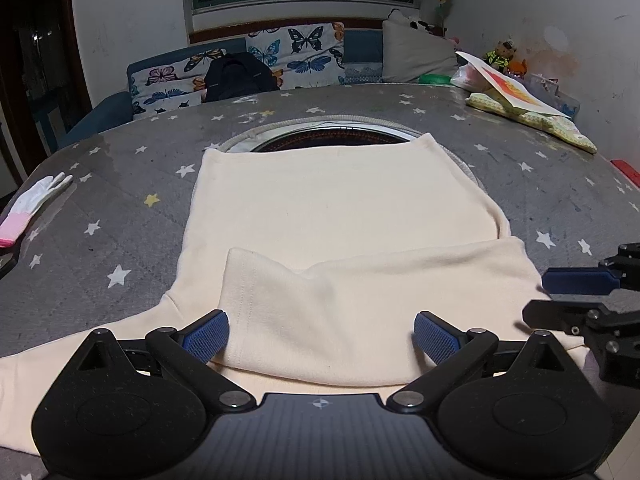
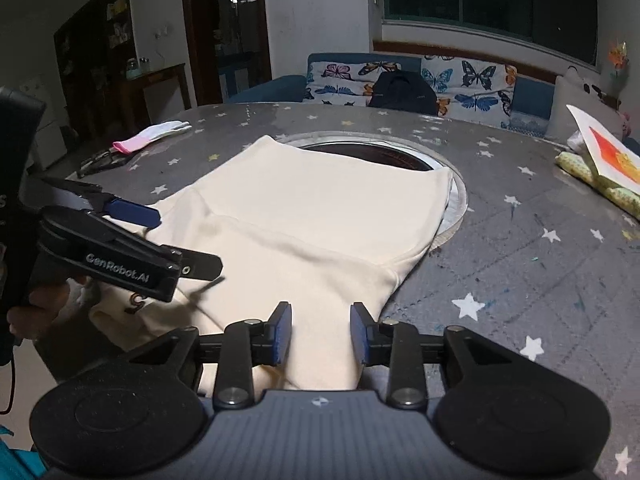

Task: Fold clothes
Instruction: 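Move the left gripper to the cuff of the other sleeve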

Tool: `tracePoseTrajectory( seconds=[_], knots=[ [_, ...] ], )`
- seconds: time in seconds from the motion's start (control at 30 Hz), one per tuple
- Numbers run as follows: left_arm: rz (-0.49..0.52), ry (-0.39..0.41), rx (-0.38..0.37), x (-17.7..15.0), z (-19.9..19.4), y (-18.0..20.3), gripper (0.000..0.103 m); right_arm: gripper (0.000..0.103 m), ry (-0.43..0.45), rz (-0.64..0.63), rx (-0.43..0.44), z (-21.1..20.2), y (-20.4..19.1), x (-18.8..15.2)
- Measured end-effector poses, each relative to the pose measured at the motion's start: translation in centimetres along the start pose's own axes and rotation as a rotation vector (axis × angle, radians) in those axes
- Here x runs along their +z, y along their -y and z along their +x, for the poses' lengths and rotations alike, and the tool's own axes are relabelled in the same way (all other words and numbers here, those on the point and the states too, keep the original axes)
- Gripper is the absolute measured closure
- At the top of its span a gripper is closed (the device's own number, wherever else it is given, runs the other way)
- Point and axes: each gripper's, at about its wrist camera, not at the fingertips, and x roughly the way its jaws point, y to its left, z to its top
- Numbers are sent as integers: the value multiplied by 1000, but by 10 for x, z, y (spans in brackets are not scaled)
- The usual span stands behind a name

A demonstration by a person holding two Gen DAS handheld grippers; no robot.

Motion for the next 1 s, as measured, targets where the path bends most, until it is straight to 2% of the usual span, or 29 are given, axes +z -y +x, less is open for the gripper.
tracePoseTrajectory(
  seconds=[0.2, 0.63, 1.0],
  knots=[
    [11, -4, 5, -2, -4, 4, 1, 65, -25, -4, 2, 1, -1, -11],
    [-11, -9, 35, -7, -16, 0, 0, 36, 44, -39, 12, 1, -12, 7],
    [-88, -2, 100, -19, -32, -35, 0, 36, 22, -47, 20, 22, -15, 12]
  ],
)
